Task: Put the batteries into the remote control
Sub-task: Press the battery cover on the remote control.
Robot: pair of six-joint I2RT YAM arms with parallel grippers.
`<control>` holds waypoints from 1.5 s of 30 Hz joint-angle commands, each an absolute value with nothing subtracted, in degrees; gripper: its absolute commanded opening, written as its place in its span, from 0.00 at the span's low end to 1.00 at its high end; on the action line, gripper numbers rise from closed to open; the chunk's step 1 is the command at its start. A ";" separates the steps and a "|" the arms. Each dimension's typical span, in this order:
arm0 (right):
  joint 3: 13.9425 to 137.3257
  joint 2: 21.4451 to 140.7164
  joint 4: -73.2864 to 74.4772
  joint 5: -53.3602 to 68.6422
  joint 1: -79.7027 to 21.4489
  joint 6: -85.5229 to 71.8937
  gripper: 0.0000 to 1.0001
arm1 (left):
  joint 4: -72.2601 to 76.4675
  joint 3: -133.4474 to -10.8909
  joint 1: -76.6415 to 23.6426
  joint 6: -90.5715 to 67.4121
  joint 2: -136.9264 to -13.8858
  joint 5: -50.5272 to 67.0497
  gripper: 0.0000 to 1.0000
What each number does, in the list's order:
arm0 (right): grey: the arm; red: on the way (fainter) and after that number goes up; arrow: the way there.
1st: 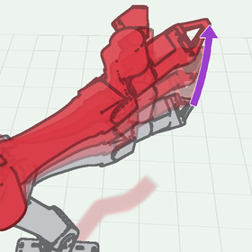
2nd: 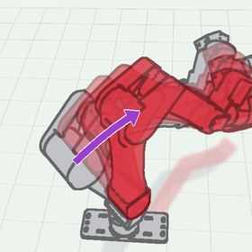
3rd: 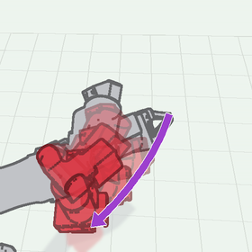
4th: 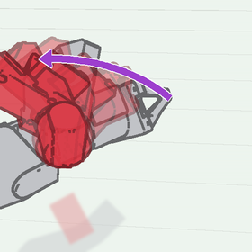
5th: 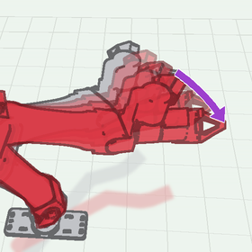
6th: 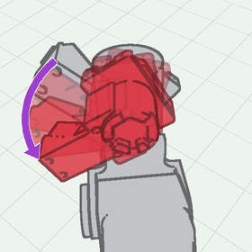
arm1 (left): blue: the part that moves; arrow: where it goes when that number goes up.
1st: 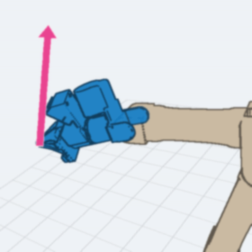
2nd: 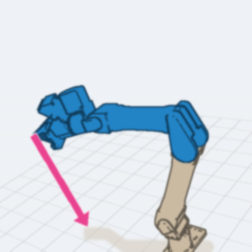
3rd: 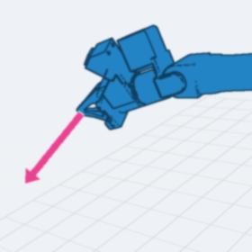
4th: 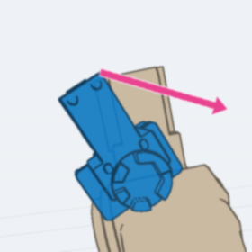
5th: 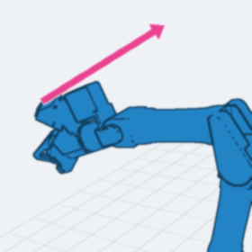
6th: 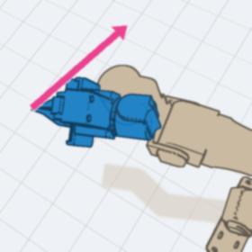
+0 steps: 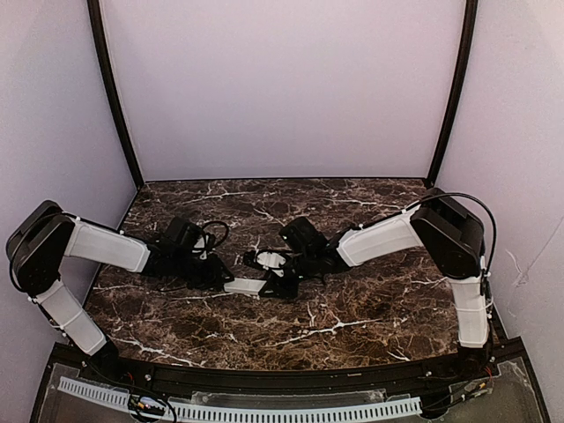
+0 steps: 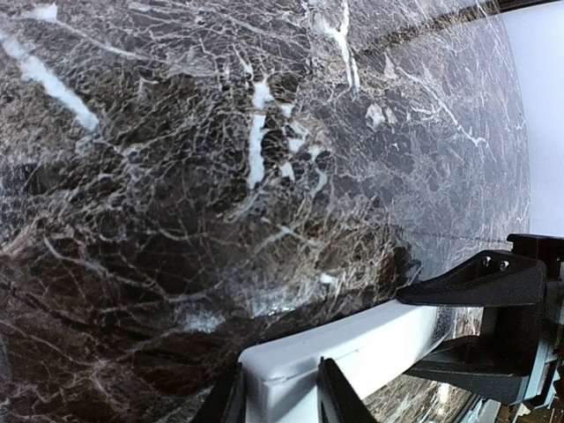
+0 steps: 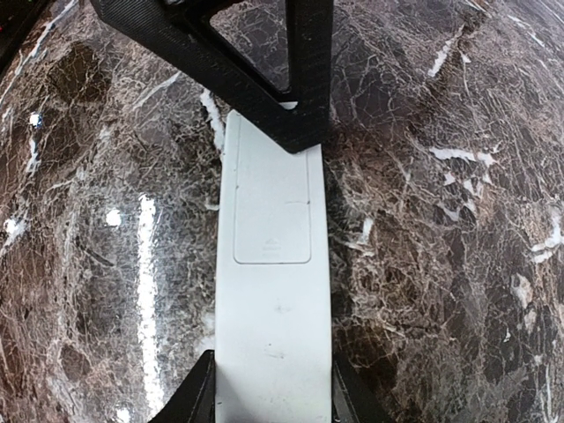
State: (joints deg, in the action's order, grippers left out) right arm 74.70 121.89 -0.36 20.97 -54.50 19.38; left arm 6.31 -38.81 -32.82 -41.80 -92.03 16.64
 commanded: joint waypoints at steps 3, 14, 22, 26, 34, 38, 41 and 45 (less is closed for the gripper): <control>72.51 122.34 3.23 18.47 -55.15 18.58 0.15 | -0.22 -35.37 -32.43 -41.15 -93.82 15.48 0.28; 73.22 123.12 2.74 19.61 -55.18 17.80 0.13 | 6.42 -35.54 -32.88 -38.83 -96.49 22.39 0.55; 71.64 123.81 1.14 19.65 -55.06 17.45 0.07 | 10.06 -34.64 -33.29 -38.93 -99.85 27.32 0.50; 70.95 124.25 0.27 19.87 -54.89 16.93 0.03 | 9.55 -33.93 -33.21 -38.05 -99.71 28.49 0.47; 70.00 123.90 0.26 19.78 -54.69 16.47 0.00 | 6.58 -33.76 -32.98 -36.12 -100.17 26.56 0.35; 69.20 123.71 -1.12 19.93 -54.44 16.38 0.00 | 6.49 -33.46 -32.46 -36.13 -100.44 26.14 0.31; 68.67 123.50 -1.40 19.96 -54.41 16.47 0.00 | 6.50 -33.37 -32.31 -36.00 -100.52 26.23 0.29; 68.16 123.33 -1.57 20.09 -54.25 16.28 0.00 | 6.63 -33.06 -31.96 -36.03 -100.60 26.34 0.26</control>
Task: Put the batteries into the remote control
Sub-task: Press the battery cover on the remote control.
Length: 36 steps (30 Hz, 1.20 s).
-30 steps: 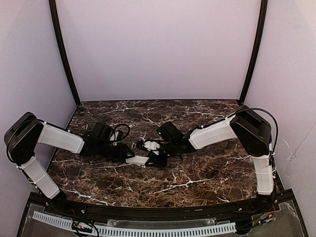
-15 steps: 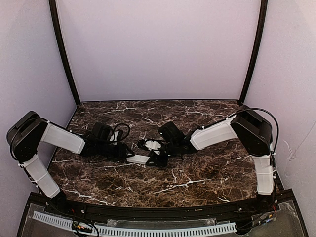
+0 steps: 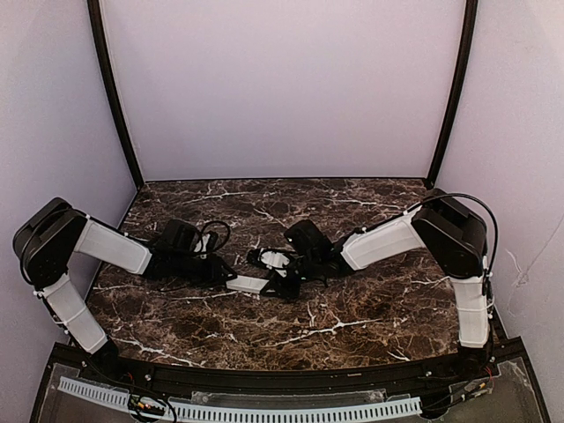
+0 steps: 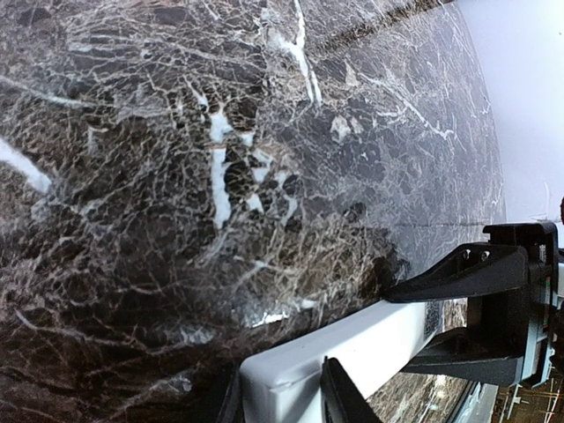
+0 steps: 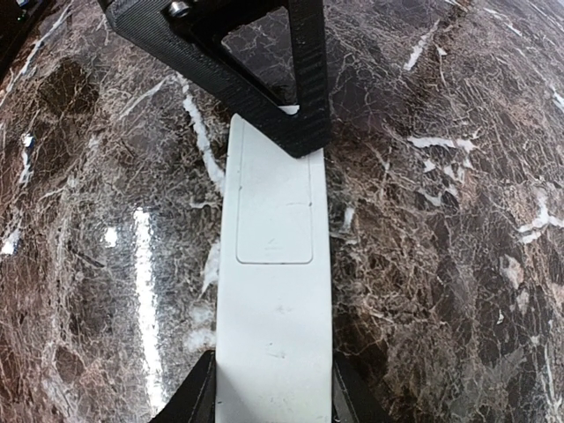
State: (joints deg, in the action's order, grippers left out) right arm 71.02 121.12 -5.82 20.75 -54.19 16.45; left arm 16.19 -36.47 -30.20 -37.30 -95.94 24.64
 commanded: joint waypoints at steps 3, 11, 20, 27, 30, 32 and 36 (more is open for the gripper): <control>67.71 123.15 -1.80 20.04 -54.23 16.24 0.00 | 7.04 -32.77 -31.70 -36.46 -100.61 26.56 0.25; 66.92 122.91 -2.11 19.78 -54.23 16.30 0.00 | 7.56 -32.54 -31.12 -36.72 -100.70 27.97 0.28; 65.81 122.02 -1.75 19.73 -54.51 18.85 0.01 | 7.11 -34.19 -30.64 -36.22 -97.31 27.34 0.50; 61.29 118.92 -5.07 14.75 -54.99 23.17 0.04 | 8.49 -34.74 -28.01 -36.32 -93.69 29.21 0.58; 59.36 117.37 -7.48 10.97 -55.81 24.97 0.03 | 9.55 -34.14 -26.20 -36.88 -92.85 29.60 0.60; 58.18 116.83 -9.18 7.96 -56.65 26.50 0.03 | 11.11 -33.36 -24.93 -37.79 -92.42 30.35 0.61; 56.73 116.87 -11.53 2.63 -58.60 29.27 0.01 | 16.52 -30.42 -21.63 -40.19 -91.68 34.16 0.63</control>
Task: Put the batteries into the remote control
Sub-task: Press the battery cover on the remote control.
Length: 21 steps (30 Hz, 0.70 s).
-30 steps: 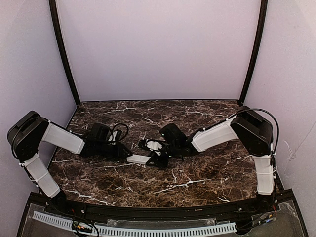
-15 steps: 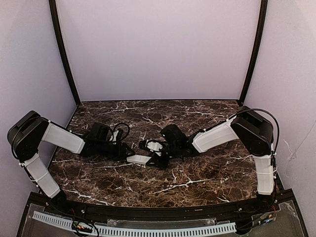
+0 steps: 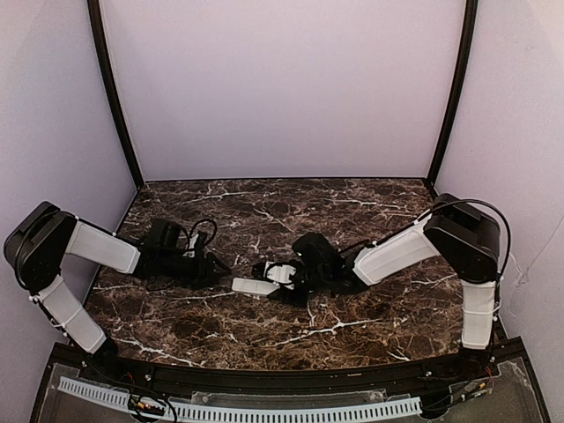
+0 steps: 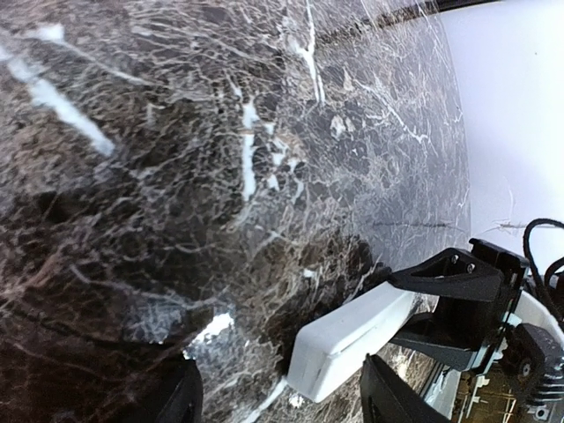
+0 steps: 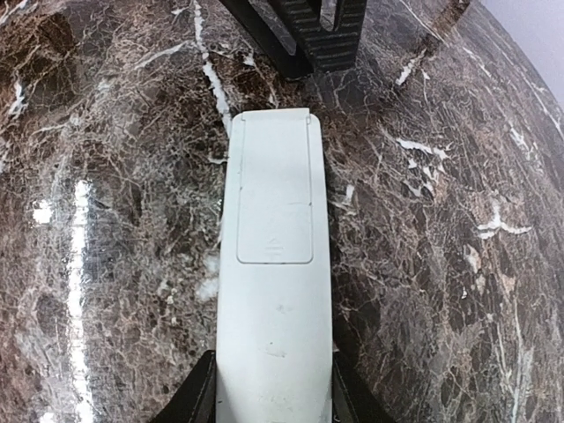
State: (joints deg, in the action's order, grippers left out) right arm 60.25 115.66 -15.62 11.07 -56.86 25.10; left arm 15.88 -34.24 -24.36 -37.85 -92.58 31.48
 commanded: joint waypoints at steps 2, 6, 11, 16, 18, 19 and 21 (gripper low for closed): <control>55.45 116.75 -13.69 -0.37 -59.58 30.44 0.00 | 19.06 -29.55 -20.51 -40.48 -91.22 35.61 0.64; 53.15 116.41 -17.54 -6.34 -61.26 32.61 0.00 | 18.00 -29.66 -20.05 -37.94 -89.54 33.95 0.66; 51.31 115.79 -19.94 -8.51 -61.99 33.40 0.00 | 22.49 -28.02 -20.04 -37.92 -88.01 34.91 0.66; 50.88 114.73 -19.78 -6.71 -62.29 32.24 0.00 | 24.35 -27.58 -20.88 -37.88 -88.46 36.54 0.61; 50.55 114.82 -20.52 -8.43 -62.76 32.47 0.00 | 24.69 -27.63 -22.25 -37.05 -88.64 36.58 0.58; 50.11 114.91 -21.63 -9.92 -63.00 32.89 0.00 | 24.78 -27.58 -22.90 -36.72 -88.67 36.24 0.58; 49.20 115.31 -23.98 -12.24 -63.81 33.94 0.00 | 24.77 -27.71 -24.58 -35.65 -88.99 35.91 0.54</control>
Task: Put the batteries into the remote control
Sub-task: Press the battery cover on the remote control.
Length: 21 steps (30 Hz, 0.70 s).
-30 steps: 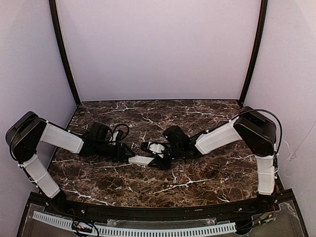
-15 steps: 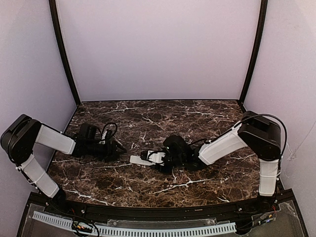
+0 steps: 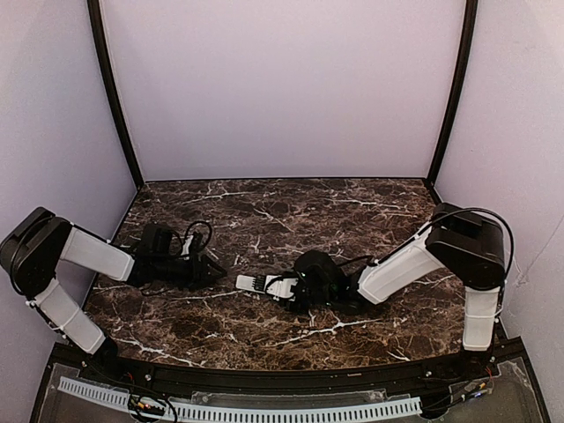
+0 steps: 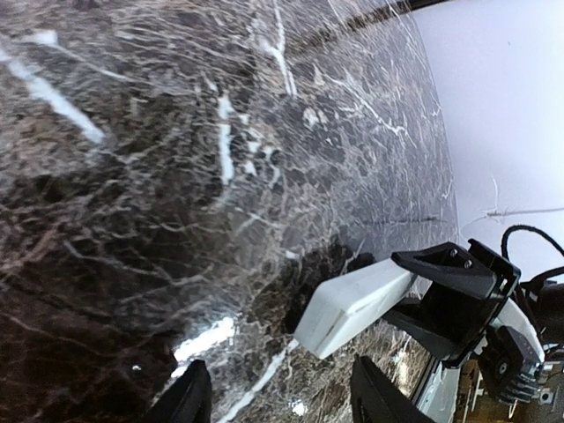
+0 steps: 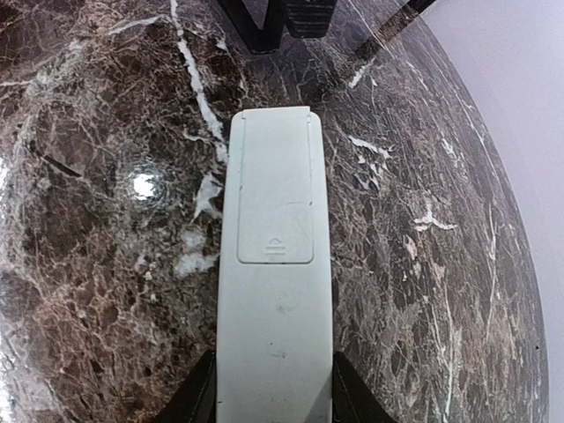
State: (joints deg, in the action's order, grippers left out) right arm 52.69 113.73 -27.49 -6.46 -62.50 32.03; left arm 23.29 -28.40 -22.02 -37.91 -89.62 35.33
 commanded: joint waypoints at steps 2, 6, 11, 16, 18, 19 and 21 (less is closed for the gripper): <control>48.03 115.92 -26.96 -15.38 -64.86 35.32 0.00 | 27.65 -26.50 -25.07 -36.60 -89.48 36.35 0.50; 45.91 116.84 -32.27 -19.35 -66.13 37.44 0.00 | 36.02 -24.11 -25.14 -40.59 -90.71 37.12 0.47; 45.06 117.28 -34.30 -21.11 -66.77 38.84 0.00 | 39.70 -23.50 -25.14 -40.95 -91.61 36.47 0.43; 44.41 116.09 -34.49 -19.87 -67.06 37.68 0.00 | 41.28 -22.68 -25.16 -39.33 -89.87 34.69 0.47; 44.17 114.89 -34.27 -18.81 -67.01 36.96 0.00 | 39.55 -22.20 -25.22 -37.38 -87.48 32.47 0.50; 44.01 114.46 -34.09 -18.11 -67.05 36.84 0.00 | 38.67 -22.14 -25.22 -36.75 -85.92 31.15 0.50; 44.22 114.39 -33.28 -17.16 -67.05 36.51 0.00 | 35.04 -22.88 -25.40 -34.49 -84.07 29.16 0.50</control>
